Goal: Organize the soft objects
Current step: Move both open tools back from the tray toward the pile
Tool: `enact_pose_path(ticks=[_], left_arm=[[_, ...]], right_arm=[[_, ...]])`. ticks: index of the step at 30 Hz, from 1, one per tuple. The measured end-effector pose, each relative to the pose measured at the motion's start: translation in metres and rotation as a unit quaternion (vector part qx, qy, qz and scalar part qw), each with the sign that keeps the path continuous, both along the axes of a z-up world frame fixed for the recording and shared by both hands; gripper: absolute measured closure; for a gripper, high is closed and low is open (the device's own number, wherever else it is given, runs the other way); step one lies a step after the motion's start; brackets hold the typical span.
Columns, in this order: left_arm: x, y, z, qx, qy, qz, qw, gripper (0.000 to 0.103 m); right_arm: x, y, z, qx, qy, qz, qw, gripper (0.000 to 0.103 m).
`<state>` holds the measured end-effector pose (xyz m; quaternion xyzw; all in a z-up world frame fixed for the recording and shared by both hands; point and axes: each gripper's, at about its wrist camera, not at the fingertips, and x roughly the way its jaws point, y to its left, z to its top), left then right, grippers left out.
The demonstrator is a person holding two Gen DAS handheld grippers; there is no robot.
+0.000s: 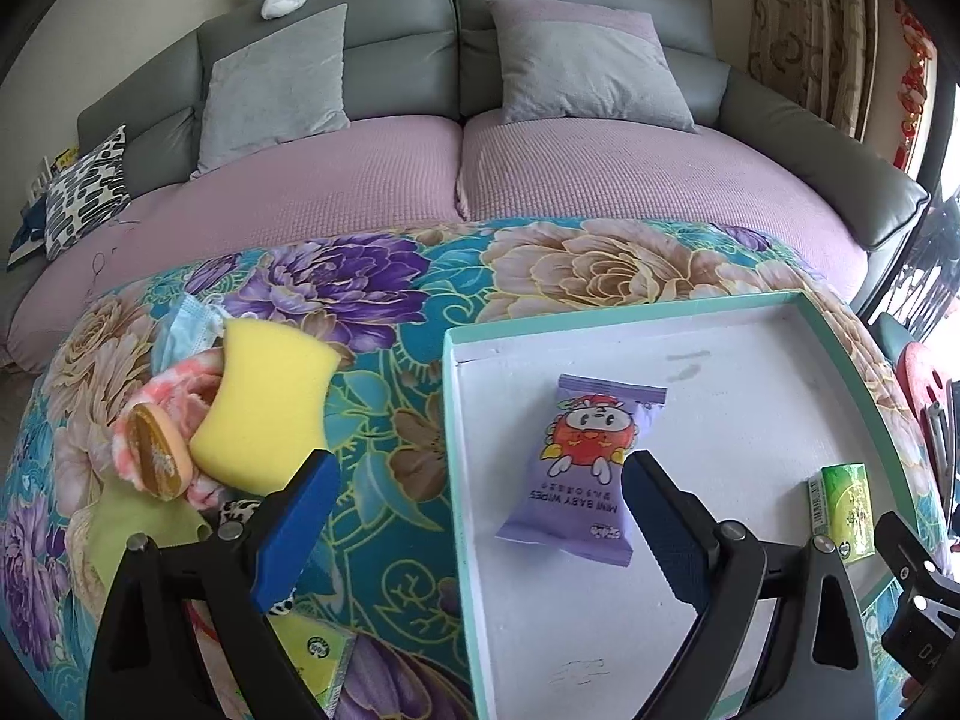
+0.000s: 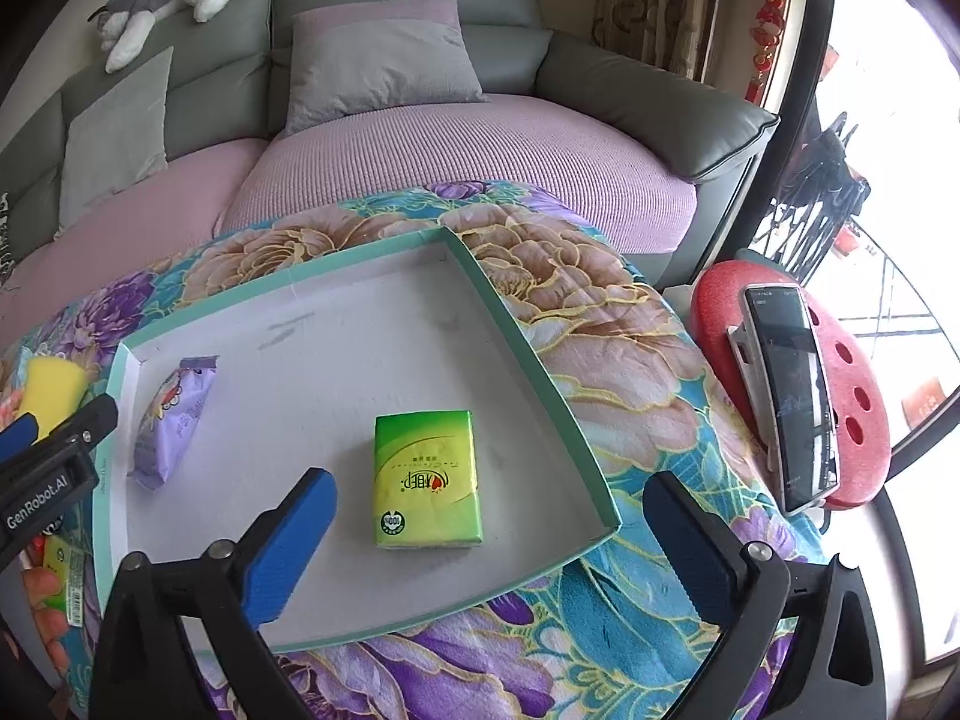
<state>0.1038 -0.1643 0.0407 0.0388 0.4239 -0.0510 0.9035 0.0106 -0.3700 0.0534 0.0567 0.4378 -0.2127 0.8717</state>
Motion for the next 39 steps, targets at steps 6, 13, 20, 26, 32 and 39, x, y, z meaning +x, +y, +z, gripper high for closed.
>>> enact_pose_path(ticks=[6, 13, 20, 26, 32, 39], left_arm=[[-0.006, 0.011, -0.001, 0.001, 0.0, 0.01, 0.9999, 0.008], [-0.014, 0.022, 0.001, 0.003, -0.004, 0.015, 0.9999, 0.008], [-0.02, 0.033, 0.003, -0.002, -0.007, 0.019, 0.9998, 0.008], [-0.026, 0.045, 0.006, -0.009, -0.011, 0.028, 0.9995, 0.008], [-0.028, 0.06, 0.011, -0.021, -0.019, 0.043, 0.9987, 0.008], [-0.033, 0.074, 0.013, -0.034, -0.02, 0.05, 0.998, 0.008]], right_arm=[[0.0, 0.006, -0.001, -0.003, 0.009, 0.014, 1.0, 0.0], [-0.001, 0.023, -0.001, -0.005, 0.012, 0.046, 0.999, 0.0], [-0.004, 0.035, -0.001, -0.008, 0.012, 0.059, 0.998, 0.0], [-0.003, 0.047, -0.004, -0.005, 0.009, 0.08, 0.997, 0.0], [-0.004, 0.052, -0.001, 0.018, -0.028, 0.085, 0.996, 0.0], [-0.004, 0.056, 0.0, 0.037, -0.043, 0.084, 0.995, 0.0]])
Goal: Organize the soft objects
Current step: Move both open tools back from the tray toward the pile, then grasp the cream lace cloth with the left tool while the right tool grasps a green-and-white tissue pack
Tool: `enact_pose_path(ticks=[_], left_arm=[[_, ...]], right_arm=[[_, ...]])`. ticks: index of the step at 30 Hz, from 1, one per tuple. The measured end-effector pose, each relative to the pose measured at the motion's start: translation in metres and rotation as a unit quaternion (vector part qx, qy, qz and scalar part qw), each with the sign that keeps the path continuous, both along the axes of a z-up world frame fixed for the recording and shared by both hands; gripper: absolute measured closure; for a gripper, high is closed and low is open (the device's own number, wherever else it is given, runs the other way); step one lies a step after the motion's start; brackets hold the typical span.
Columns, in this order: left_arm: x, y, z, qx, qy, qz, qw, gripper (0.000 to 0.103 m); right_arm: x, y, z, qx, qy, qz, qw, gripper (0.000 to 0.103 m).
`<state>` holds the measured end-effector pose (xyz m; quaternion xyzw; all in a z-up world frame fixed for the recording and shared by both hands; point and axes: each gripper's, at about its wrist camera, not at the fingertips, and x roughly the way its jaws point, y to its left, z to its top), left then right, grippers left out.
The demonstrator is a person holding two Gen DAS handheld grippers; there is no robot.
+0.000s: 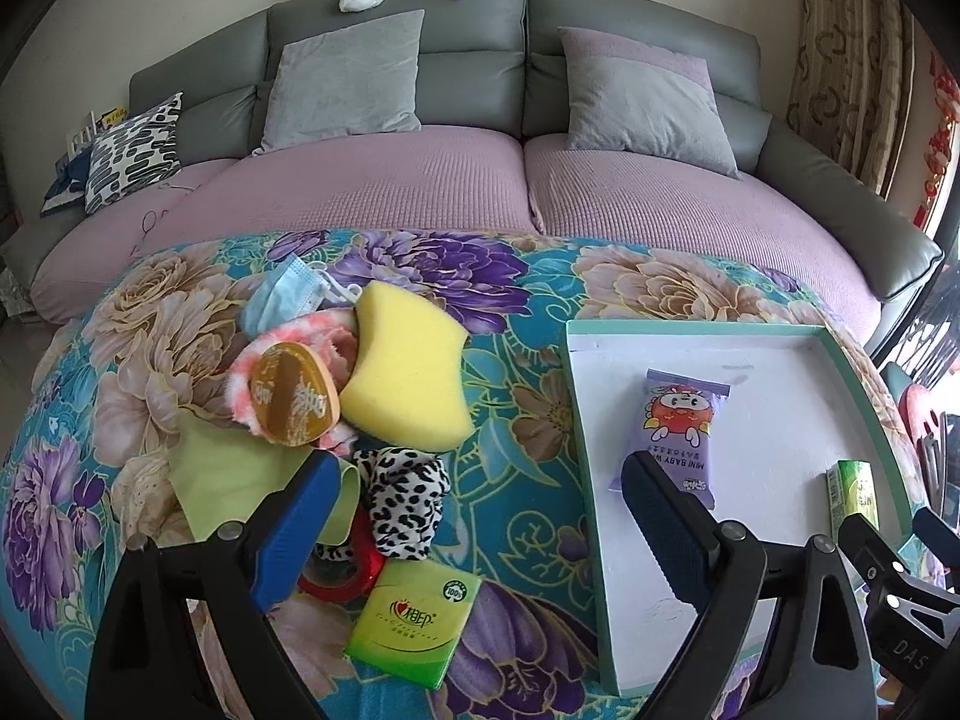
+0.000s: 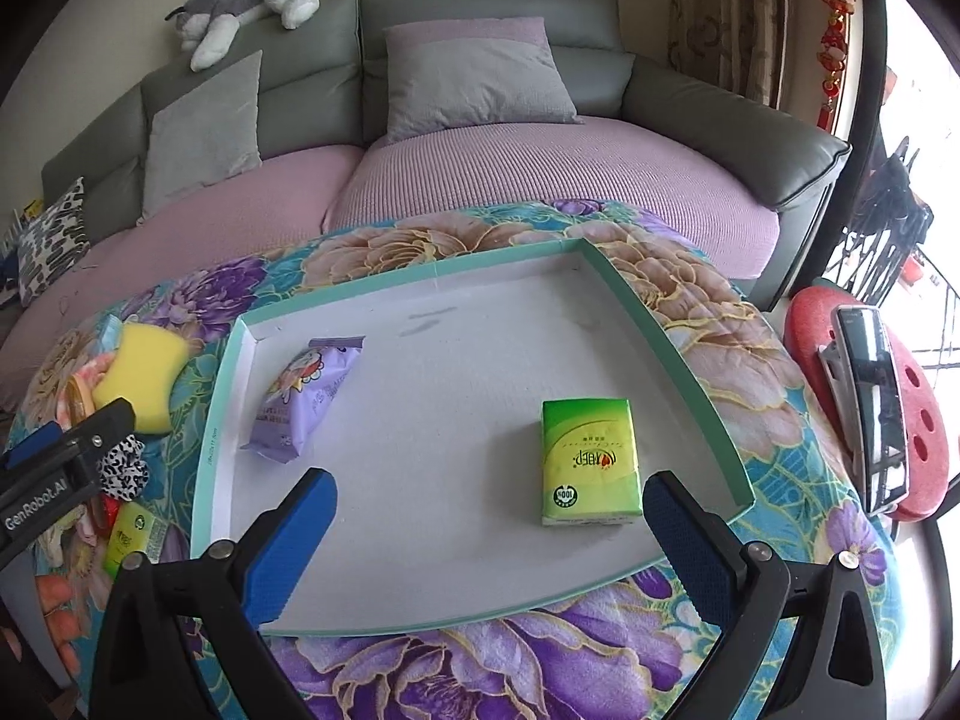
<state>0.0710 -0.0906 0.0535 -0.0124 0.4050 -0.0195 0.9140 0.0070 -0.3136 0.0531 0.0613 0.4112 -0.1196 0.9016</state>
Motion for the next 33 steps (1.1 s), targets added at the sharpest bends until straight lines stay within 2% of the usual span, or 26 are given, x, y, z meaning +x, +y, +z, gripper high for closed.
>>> enact_pose_path(ticks=[7, 10, 16, 20, 26, 33], left_arm=[[-0.006, 0.017, 0.004, -0.012, -0.006, 0.013, 0.9998, 0.008], [-0.008, 0.024, 0.004, -0.016, -0.005, 0.017, 0.9997, 0.008], [-0.011, 0.039, 0.006, -0.013, -0.007, 0.031, 0.9994, 0.008], [-0.014, 0.051, 0.007, -0.01, -0.007, 0.041, 0.9991, 0.008], [-0.018, 0.068, 0.009, -0.008, -0.009, 0.057, 0.9983, 0.008], [-0.022, 0.085, 0.01, -0.018, -0.009, 0.066, 0.9976, 0.008]], right_arm=[[-0.001, -0.003, -0.003, 0.016, 0.008, -0.015, 1.0, 0.0], [0.0, 0.001, -0.005, -0.006, 0.017, -0.014, 1.0, 0.0], [-0.002, 0.015, 0.004, -0.022, -0.018, -0.002, 1.0, 0.0], [0.001, 0.026, 0.003, -0.024, -0.007, 0.013, 1.0, 0.0], [0.0, 0.044, 0.01, -0.027, -0.034, 0.031, 0.999, 0.0], [0.002, 0.074, 0.012, -0.032, -0.041, 0.062, 0.997, 0.0]])
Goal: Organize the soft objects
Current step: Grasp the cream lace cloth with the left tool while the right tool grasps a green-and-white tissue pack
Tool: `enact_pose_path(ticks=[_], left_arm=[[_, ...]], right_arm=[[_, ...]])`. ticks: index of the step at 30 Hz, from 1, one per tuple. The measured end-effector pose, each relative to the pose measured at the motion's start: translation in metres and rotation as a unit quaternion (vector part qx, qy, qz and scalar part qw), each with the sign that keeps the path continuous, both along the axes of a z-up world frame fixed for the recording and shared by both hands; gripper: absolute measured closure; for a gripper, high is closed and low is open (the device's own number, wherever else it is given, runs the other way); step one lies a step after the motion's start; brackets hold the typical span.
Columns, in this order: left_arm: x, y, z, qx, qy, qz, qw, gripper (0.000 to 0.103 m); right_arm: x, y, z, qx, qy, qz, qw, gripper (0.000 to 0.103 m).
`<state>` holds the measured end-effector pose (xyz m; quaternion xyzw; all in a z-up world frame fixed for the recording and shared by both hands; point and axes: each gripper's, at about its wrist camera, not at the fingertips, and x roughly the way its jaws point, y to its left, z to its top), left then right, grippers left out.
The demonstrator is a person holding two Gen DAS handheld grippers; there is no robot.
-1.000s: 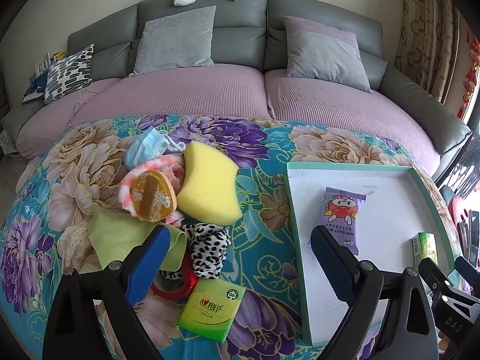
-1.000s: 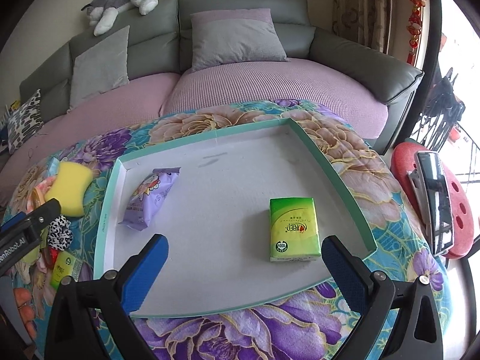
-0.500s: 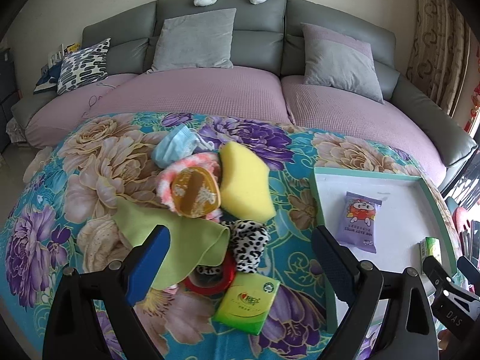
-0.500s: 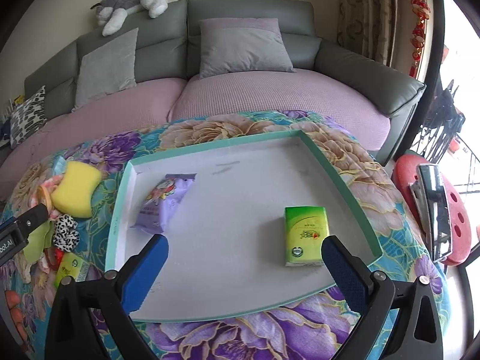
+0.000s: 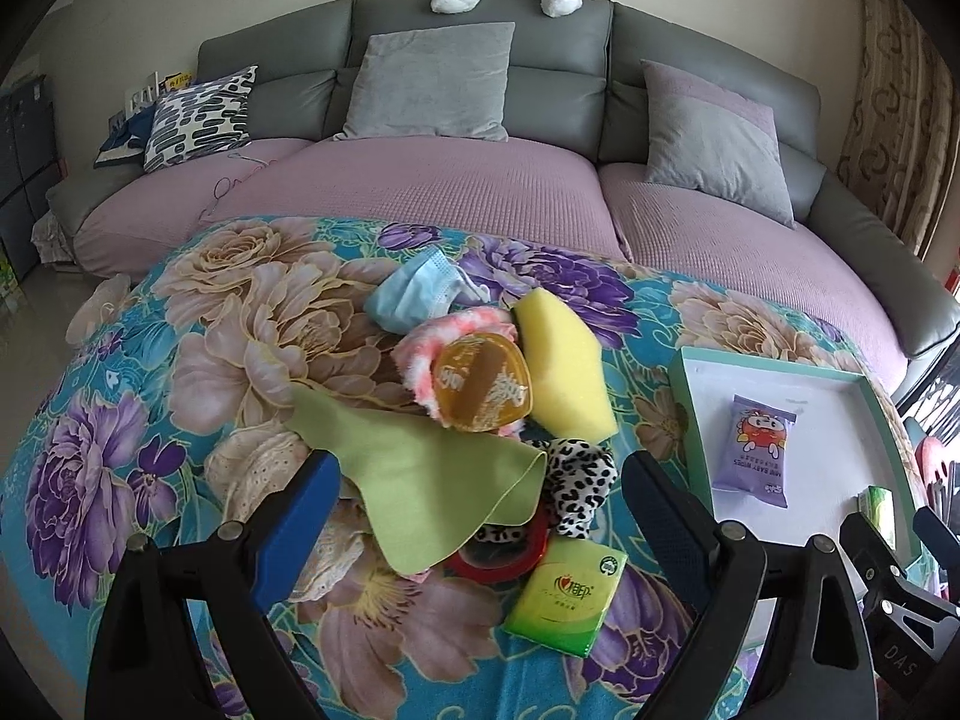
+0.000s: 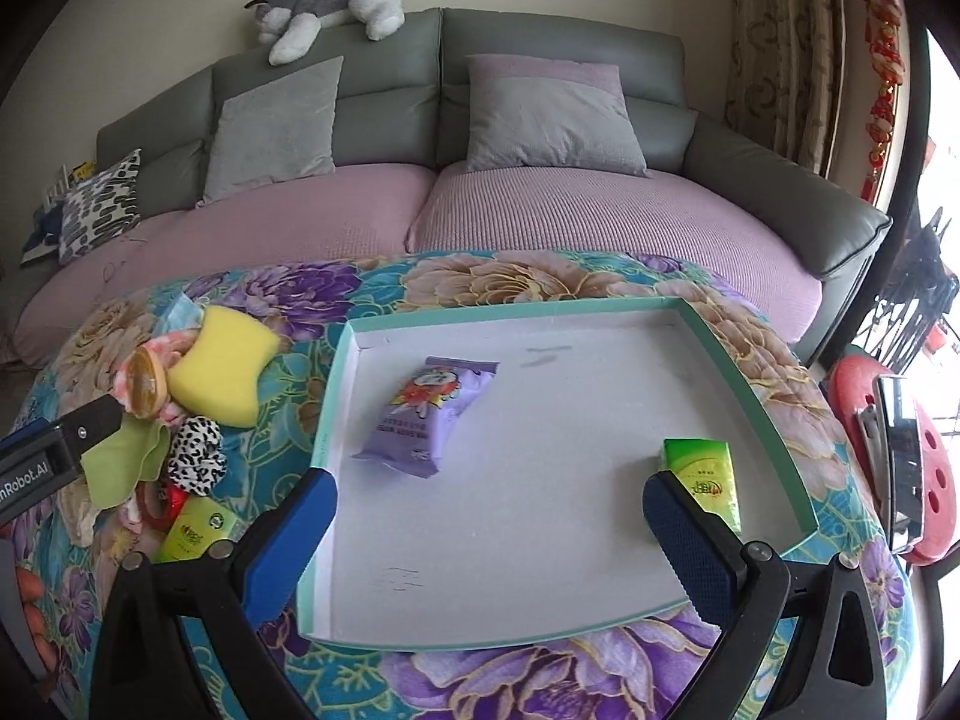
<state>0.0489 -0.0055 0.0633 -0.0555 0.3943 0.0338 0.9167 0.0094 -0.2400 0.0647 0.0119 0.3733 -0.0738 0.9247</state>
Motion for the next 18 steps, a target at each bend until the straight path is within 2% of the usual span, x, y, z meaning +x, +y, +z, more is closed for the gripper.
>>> enact_pose_path(ticks=[5, 11, 18], left_arm=[[-0.005, 0.018, 0.001, -0.007, -0.002, 0.014, 0.9999, 0.008], [-0.014, 0.05, 0.003, -0.013, -0.004, 0.042, 0.999, 0.008], [-0.024, 0.093, -0.004, -0.027, 0.004, 0.084, 0.9961, 0.008]], right_arm=[[0.0, 0.012, 0.0, 0.008, -0.006, 0.018, 1.0, 0.0], [0.0, 0.019, 0.0, 0.054, 0.002, 0.043, 0.998, 0.0], [0.002, 0.044, -0.004, 0.056, 0.017, 0.071, 0.996, 0.0]])
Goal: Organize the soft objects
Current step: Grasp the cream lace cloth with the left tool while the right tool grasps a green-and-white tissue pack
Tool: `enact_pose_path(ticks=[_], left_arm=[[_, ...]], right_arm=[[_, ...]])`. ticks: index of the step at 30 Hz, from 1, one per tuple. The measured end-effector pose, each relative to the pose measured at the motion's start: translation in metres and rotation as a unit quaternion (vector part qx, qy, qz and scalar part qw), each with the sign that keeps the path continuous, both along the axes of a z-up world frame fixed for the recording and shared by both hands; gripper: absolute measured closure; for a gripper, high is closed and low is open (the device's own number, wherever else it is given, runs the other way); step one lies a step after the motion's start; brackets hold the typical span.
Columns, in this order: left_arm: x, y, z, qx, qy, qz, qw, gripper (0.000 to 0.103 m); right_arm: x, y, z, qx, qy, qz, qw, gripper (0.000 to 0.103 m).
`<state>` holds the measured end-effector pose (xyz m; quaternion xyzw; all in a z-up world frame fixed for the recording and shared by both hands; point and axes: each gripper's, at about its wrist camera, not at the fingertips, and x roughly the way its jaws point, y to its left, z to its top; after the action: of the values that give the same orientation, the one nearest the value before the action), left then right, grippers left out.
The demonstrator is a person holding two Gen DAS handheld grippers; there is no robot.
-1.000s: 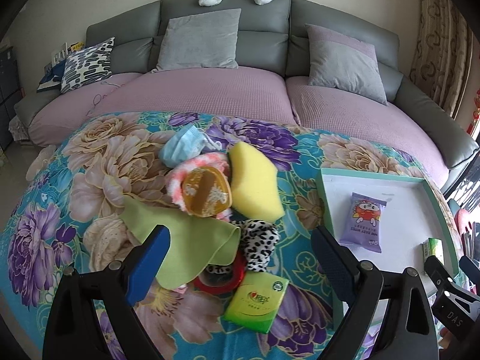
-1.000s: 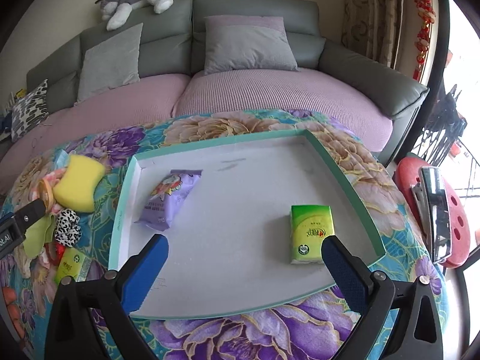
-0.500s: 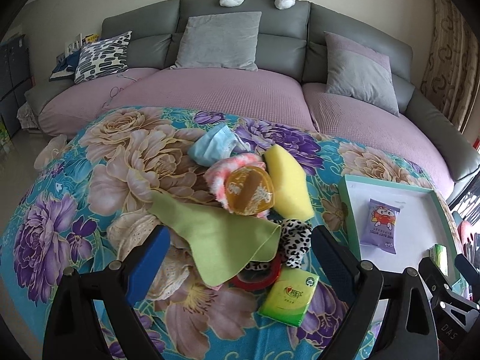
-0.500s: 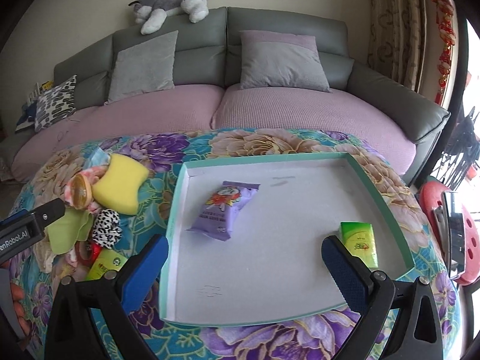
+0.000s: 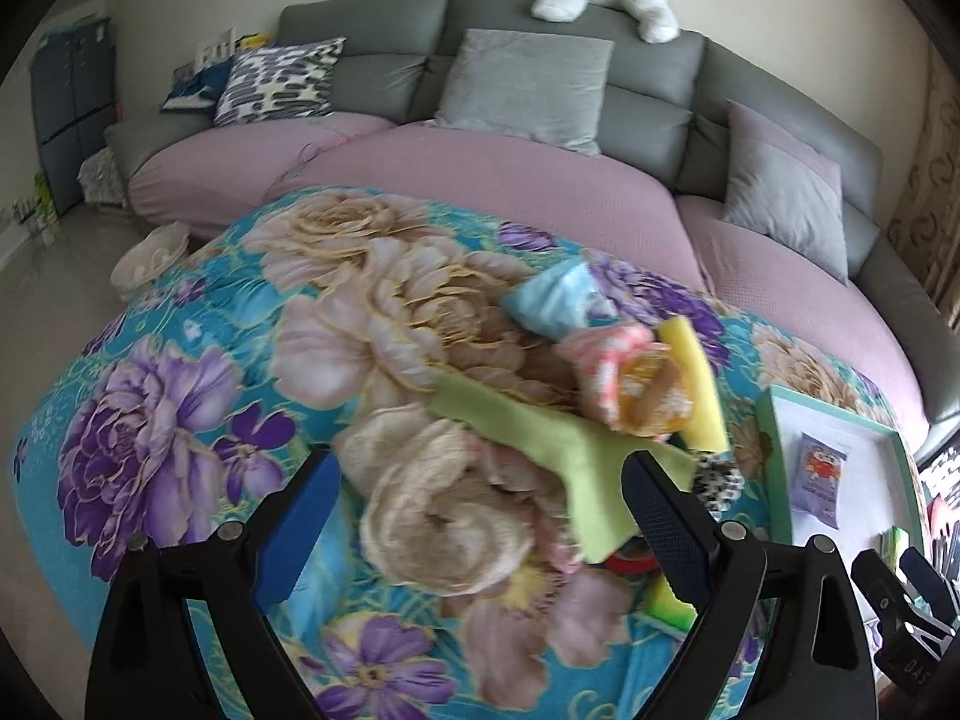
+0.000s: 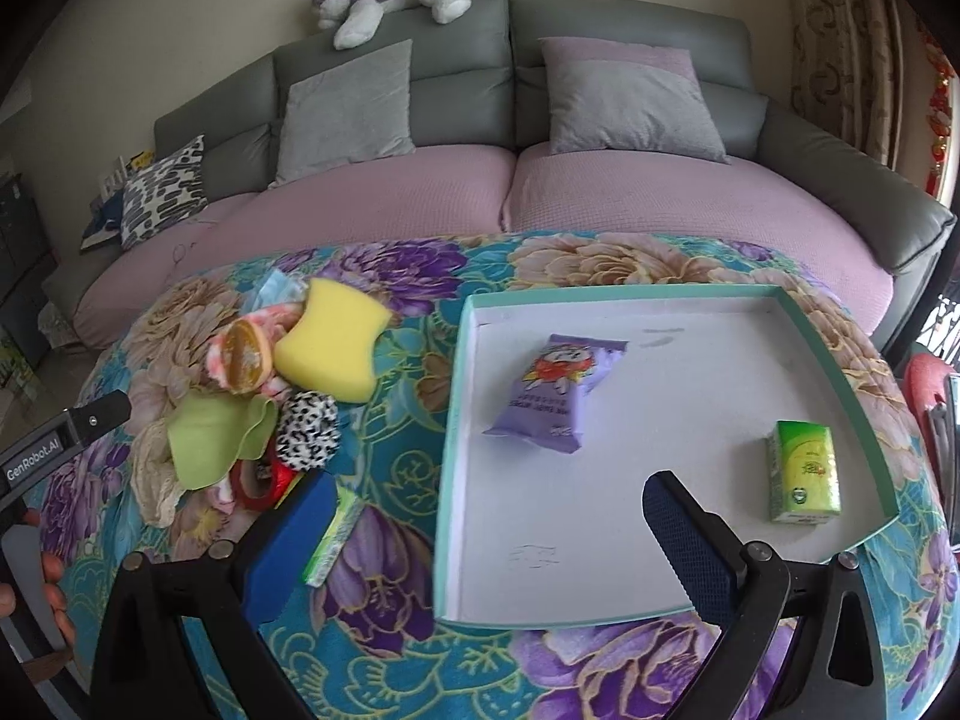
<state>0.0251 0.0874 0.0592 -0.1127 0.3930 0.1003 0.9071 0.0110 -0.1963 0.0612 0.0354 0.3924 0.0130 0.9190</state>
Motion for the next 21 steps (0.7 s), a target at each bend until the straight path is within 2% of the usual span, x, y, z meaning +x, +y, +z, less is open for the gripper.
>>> enact_pose_path(ticks=[4, 10, 21], left_arm=[[-0.002, 0.017, -0.006, 0.007, 0.012, 0.021, 0.9997, 0.008], [-0.002, 0.034, -0.017, -0.008, 0.024, 0.043, 0.9987, 0.008], [0.012, 0.035, -0.044, -0.001, 0.072, 0.03, 0.997, 0.008]], right_arm=[[0.003, 0.019, -0.001, 0.003, 0.006, 0.024, 1.0, 0.0], [0.01, 0.049, -0.01, -0.004, 0.021, 0.062, 0.998, 0.0], [0.018, 0.087, -0.031, -0.018, 0.048, 0.109, 0.993, 0.0]])
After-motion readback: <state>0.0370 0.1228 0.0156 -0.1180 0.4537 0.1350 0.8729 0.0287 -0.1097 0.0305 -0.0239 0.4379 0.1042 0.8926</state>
